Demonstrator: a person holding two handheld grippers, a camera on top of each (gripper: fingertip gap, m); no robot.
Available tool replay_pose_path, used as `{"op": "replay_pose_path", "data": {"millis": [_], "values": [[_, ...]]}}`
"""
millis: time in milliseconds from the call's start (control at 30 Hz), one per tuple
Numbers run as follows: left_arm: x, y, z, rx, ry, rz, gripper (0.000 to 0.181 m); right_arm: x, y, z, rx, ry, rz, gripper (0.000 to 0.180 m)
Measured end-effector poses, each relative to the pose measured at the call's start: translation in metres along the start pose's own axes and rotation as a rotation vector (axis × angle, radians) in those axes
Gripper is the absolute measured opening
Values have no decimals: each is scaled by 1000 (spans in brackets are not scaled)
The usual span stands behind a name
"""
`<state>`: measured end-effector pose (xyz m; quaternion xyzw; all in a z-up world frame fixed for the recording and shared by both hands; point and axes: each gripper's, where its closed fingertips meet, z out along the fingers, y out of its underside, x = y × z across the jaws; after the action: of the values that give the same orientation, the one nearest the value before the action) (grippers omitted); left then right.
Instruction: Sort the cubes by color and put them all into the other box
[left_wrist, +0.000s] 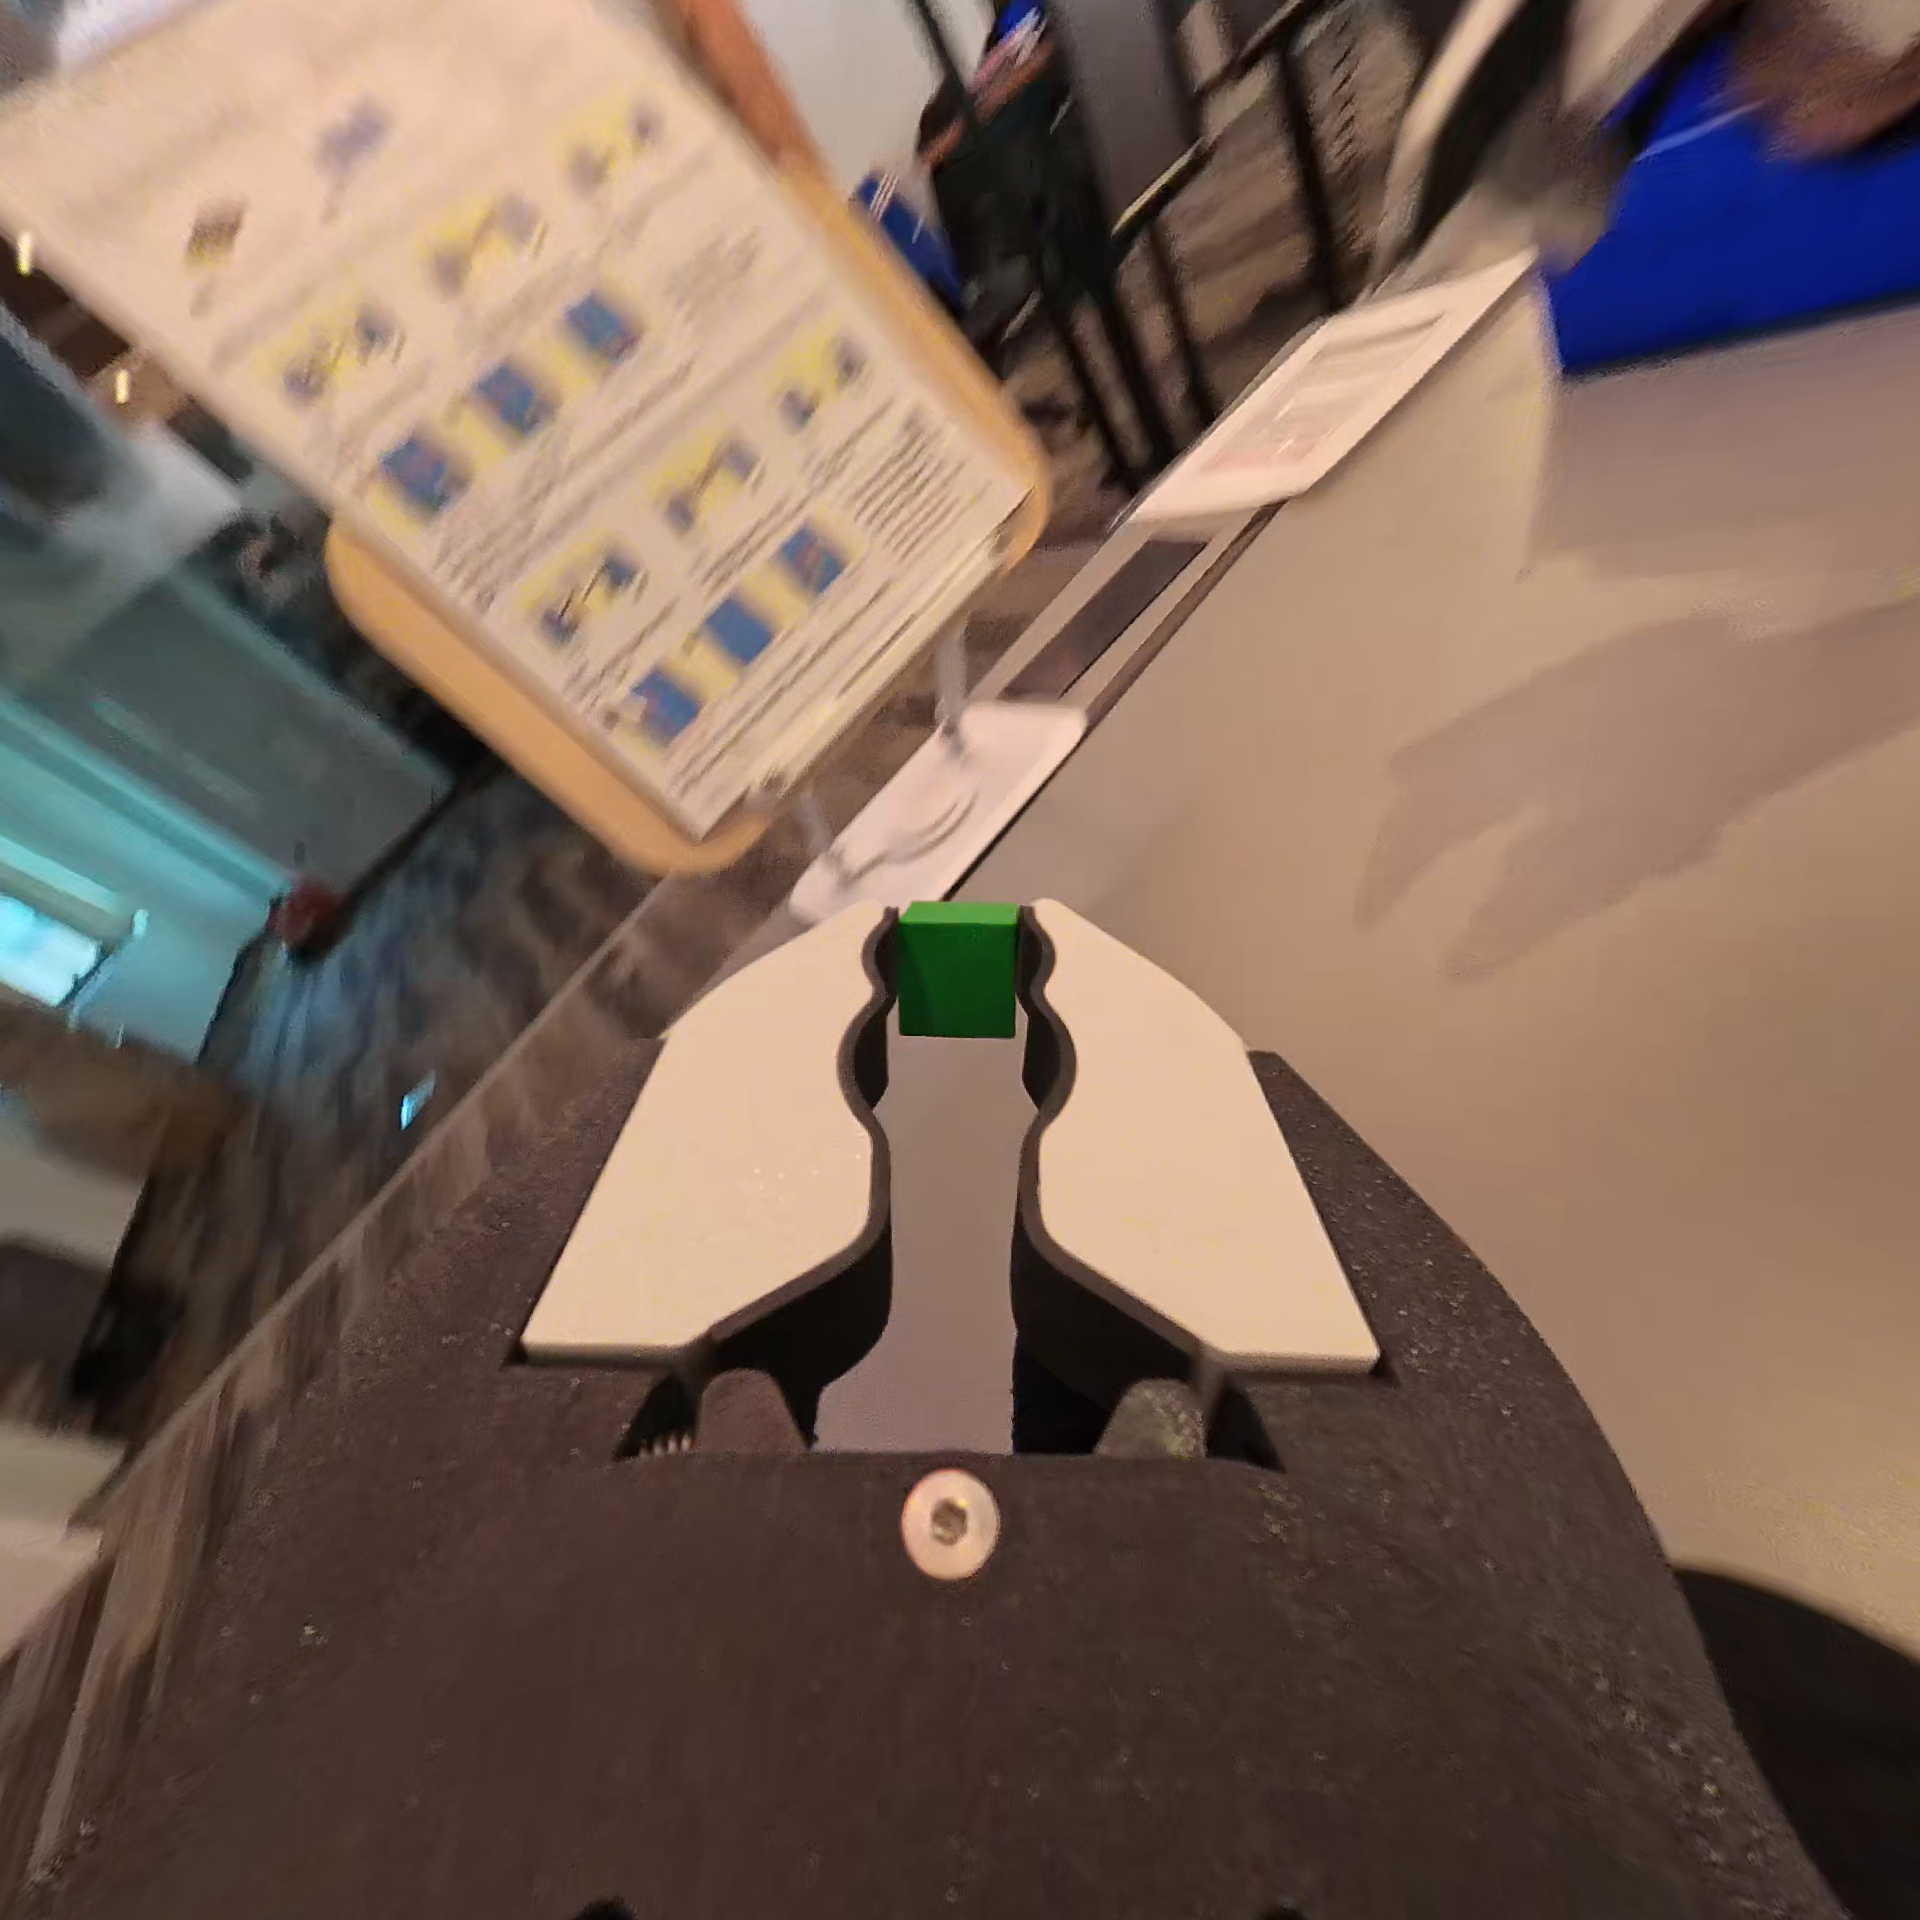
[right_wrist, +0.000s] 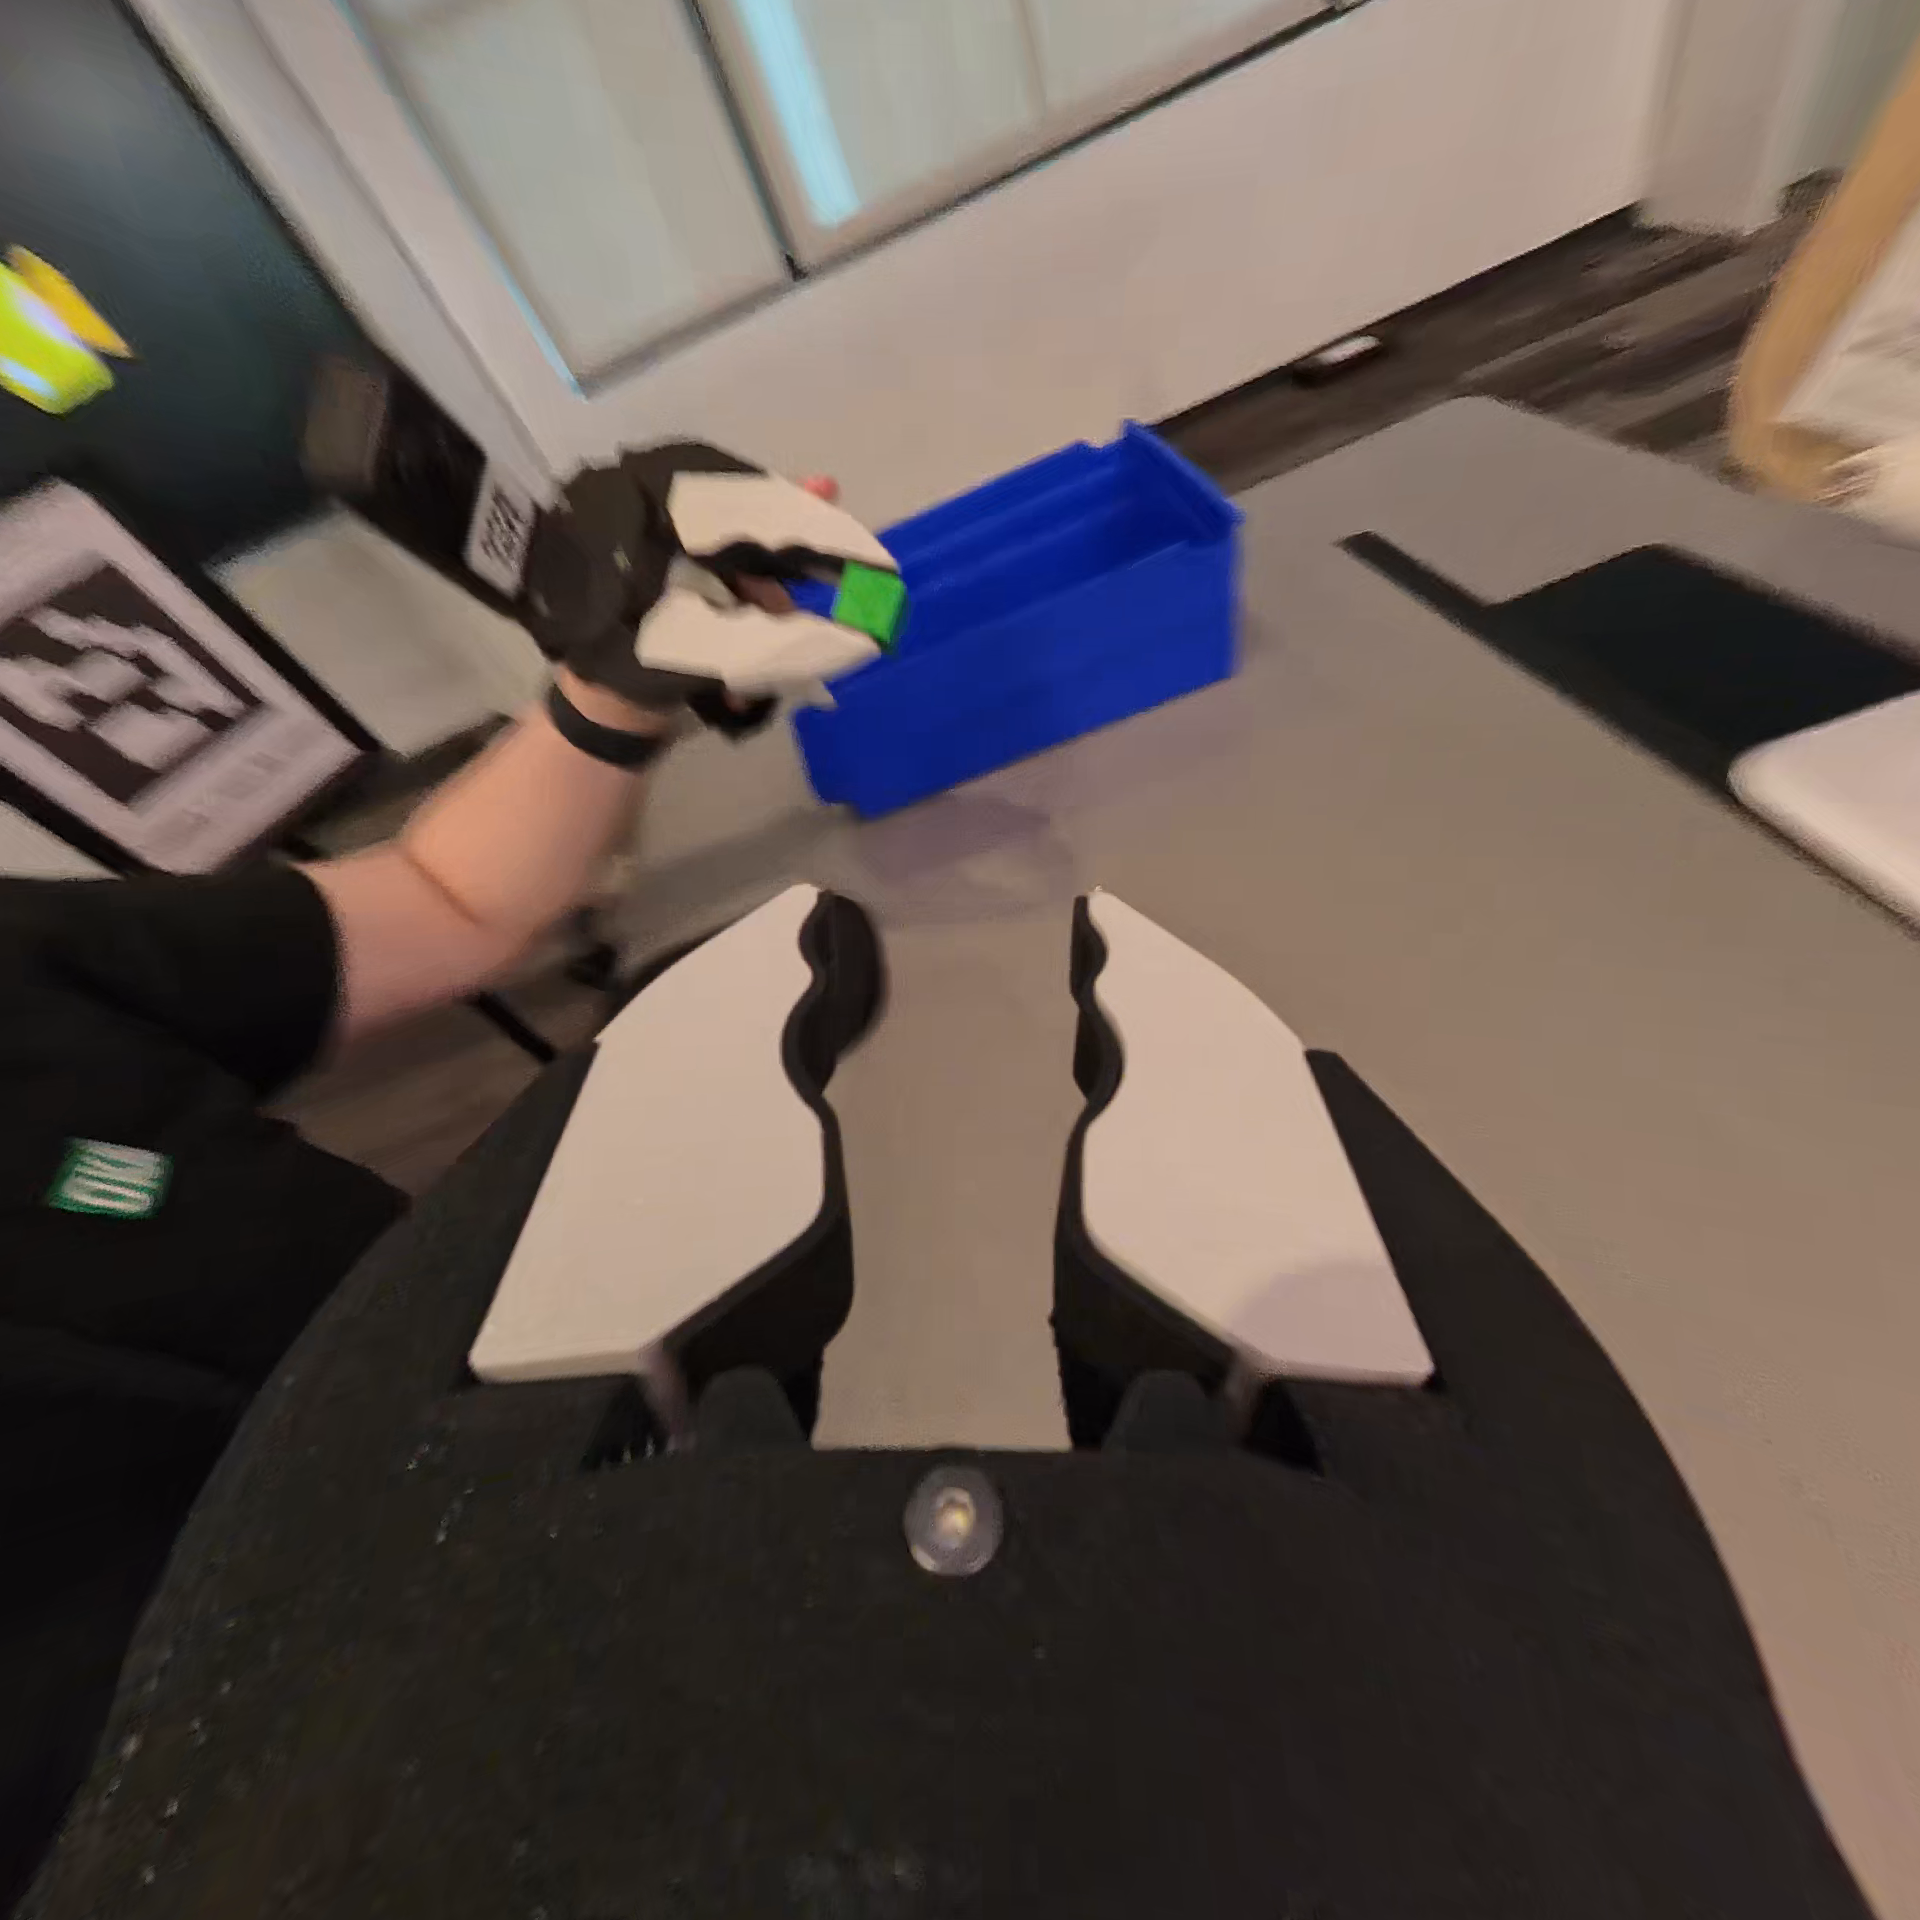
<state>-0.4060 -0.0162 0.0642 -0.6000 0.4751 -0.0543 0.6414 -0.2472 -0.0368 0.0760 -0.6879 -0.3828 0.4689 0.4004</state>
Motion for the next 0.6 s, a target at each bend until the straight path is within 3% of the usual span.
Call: {"op": "replay_pose_path", "data": {"millis": [100, 233, 500, 600], "values": [[47, -29, 21, 62, 71, 57, 21, -10, 15, 32, -16, -123, 178, 55], [83, -40, 44, 53, 118, 118, 21, -7, 23, 48, -10, -89, 264, 57], [105, -33, 71, -17, 140, 195, 21, 8, 50, 63, -134, 60, 254, 55], [109, -33, 75, -29, 145, 222, 21, 4, 60, 70, -180, 19, 268, 41]]}}
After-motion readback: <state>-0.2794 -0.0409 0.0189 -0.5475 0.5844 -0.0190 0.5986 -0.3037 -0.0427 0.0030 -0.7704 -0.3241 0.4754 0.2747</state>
